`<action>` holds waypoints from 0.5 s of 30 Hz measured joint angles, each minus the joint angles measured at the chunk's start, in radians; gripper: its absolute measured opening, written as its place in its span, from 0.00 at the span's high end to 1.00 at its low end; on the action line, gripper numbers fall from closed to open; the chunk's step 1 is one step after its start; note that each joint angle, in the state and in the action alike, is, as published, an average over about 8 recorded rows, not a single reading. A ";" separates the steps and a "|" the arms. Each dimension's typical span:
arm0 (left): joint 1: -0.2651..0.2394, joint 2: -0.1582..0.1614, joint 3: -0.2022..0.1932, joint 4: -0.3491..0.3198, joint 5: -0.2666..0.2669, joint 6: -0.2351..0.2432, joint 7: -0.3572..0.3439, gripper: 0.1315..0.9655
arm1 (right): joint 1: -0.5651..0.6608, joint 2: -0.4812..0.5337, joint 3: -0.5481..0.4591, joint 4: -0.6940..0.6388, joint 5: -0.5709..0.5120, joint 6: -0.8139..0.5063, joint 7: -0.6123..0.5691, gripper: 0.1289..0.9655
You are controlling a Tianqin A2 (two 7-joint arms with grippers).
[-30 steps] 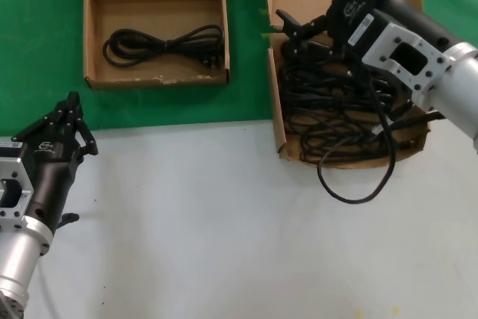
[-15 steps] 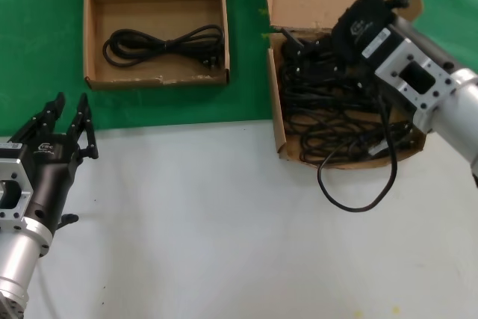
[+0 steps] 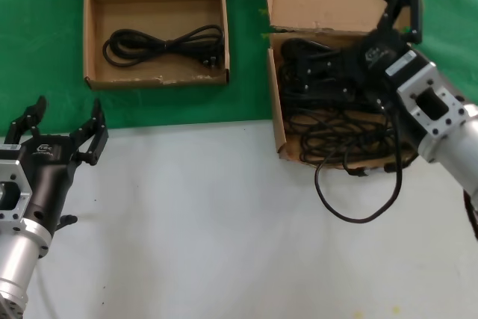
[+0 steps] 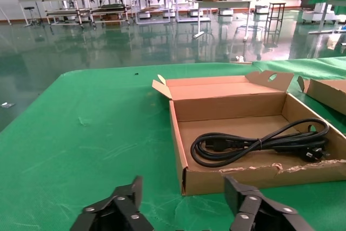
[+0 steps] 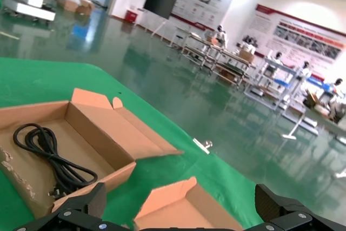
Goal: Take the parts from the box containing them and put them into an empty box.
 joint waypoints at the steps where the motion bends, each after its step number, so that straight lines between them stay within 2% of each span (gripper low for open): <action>1: 0.000 0.000 0.000 0.000 0.000 0.000 0.000 0.57 | -0.007 0.000 0.002 -0.002 0.010 0.006 0.000 0.00; 2: 0.001 0.000 0.000 0.000 0.000 0.000 0.000 0.57 | -0.014 -0.001 0.004 -0.004 0.021 0.012 -0.001 0.00; 10: 0.003 0.000 -0.001 0.000 -0.002 -0.002 0.002 0.32 | -0.070 -0.004 0.017 -0.018 0.103 0.061 -0.004 0.00; 15: 0.004 0.000 -0.002 0.000 -0.003 -0.004 0.004 0.29 | -0.105 -0.007 0.026 -0.027 0.154 0.092 -0.006 0.00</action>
